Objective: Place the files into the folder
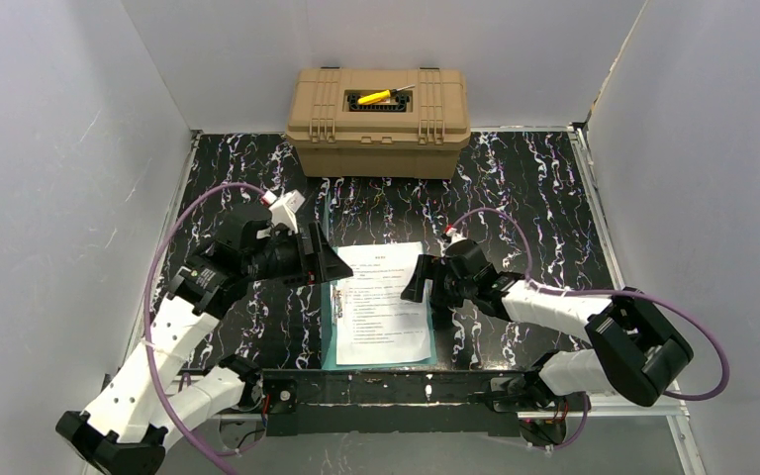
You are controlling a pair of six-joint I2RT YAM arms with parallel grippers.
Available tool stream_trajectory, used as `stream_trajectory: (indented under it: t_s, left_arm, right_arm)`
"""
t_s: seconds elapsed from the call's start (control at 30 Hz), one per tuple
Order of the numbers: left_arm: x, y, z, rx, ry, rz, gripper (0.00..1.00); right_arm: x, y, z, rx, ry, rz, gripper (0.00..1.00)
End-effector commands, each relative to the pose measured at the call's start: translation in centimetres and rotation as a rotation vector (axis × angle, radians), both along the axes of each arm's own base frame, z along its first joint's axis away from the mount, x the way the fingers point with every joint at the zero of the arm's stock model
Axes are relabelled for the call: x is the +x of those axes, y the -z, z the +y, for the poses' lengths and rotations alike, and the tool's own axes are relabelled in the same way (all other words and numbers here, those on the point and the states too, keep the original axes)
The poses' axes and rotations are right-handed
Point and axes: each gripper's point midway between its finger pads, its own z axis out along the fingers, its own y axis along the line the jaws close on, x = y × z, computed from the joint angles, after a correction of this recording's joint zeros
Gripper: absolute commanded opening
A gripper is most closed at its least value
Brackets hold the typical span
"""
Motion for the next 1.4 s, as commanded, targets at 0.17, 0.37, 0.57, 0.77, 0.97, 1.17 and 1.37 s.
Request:
stream_trajectory:
  t_s: [0.17, 0.37, 0.57, 0.77, 0.97, 1.17, 1.37]
  left_arm:
    - [0.6, -0.3, -4.9, -0.178, 0.096, -0.023, 0.82]
    - [1.2, 2.7, -8.1, -0.130, 0.122, -0.012, 0.88]
    - [2.5, 6.5, -10.4, -0.086, 0.111, 0.044, 0.93]
    - [3.0, 11.1, -12.3, -0.014, 0.119, 0.124, 0.93]
    - [3.9, 10.6, -11.4, 0.073, 0.099, 0.071, 0.93]
    - [3.7, 10.0, -5.1, 0.331, -0.036, 0.046, 0.94]
    - [2.6, 11.2, 0.7, 0.489, -0.171, 0.058, 0.96]
  right_arm:
    - [-1.1, 0.8, -2.8, -0.115, 0.049, 0.032, 0.94]
    - [0.6, -3.0, -6.7, -0.218, 0.202, -0.107, 0.95]
    - [1.7, -9.1, -9.6, -0.228, 0.319, -0.253, 0.95]
    - [1.8, -12.8, -10.8, -0.219, 0.350, -0.326, 0.95]
    - [1.6, -14.0, -10.9, -0.228, 0.315, -0.351, 0.95]
    - [1.3, -13.1, -9.7, -0.234, 0.226, -0.328, 0.95]
    - [0.6, -11.2, -7.3, -0.183, 0.118, -0.278, 0.93]
